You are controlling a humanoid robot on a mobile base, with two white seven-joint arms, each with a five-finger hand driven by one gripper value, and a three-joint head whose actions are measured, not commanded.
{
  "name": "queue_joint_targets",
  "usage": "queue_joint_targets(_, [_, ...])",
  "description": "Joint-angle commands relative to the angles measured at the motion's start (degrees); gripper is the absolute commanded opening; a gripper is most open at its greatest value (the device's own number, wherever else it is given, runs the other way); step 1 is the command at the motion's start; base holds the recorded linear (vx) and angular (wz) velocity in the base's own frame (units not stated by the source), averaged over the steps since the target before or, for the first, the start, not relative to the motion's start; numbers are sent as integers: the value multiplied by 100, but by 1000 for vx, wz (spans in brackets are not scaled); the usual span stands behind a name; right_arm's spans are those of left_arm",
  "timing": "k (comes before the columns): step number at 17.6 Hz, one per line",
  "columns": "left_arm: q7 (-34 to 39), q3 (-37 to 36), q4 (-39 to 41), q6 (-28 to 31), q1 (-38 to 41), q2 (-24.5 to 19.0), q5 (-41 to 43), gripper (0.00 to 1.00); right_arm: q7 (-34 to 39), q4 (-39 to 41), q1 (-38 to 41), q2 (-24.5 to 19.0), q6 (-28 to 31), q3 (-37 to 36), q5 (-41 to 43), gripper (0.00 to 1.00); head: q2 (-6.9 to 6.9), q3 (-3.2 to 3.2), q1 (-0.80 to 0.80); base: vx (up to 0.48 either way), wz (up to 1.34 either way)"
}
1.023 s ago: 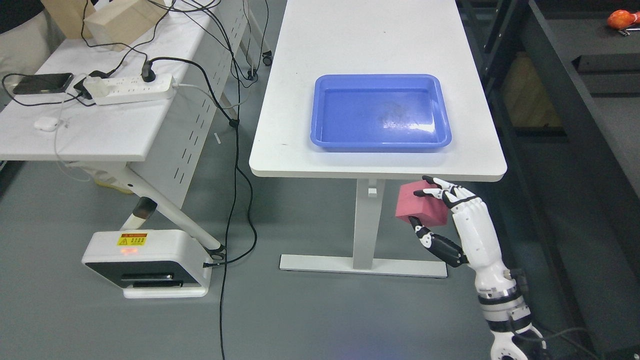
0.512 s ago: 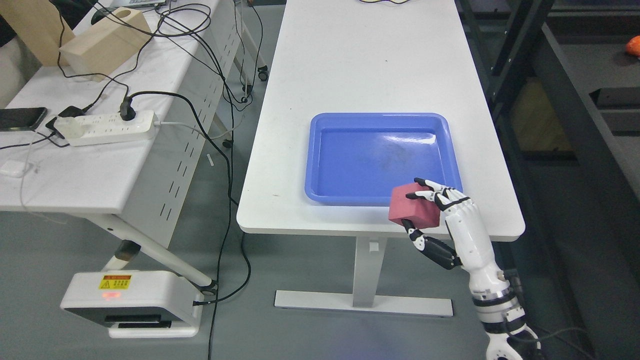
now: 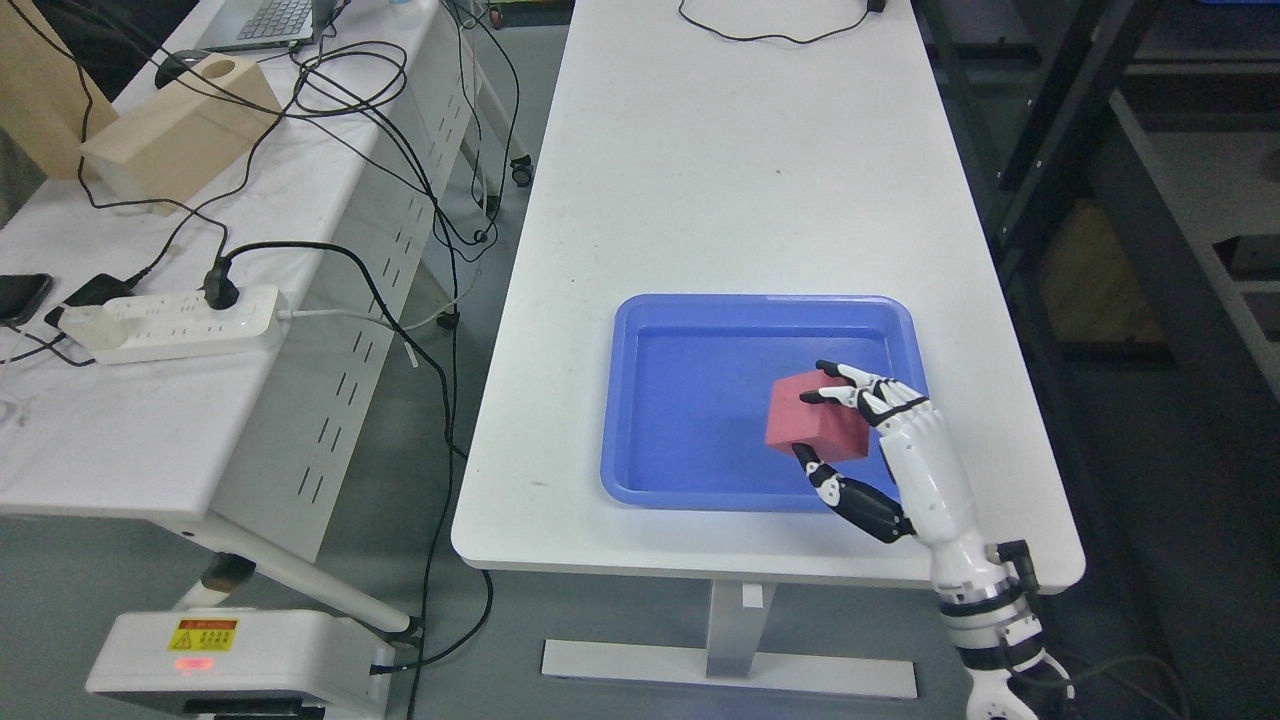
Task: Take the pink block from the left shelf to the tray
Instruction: 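Lower the pink block into the blue tray with the right hand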
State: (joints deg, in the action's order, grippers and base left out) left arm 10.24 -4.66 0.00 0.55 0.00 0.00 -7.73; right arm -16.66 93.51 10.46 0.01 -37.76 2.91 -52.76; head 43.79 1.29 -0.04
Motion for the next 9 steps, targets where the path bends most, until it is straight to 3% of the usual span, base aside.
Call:
queue_joint_targets(1, [4, 0, 100, -2, -167, -100, 0, 100, 13, 0, 35, 192, -12, 78, -6, 6, 0, 0, 0, 192, 7])
queue_joint_targets(9, [4, 0, 100, -2, -175, -100, 0, 100, 303, 0, 123, 227, -56, 96, -700, 6, 0, 0, 0, 124, 0])
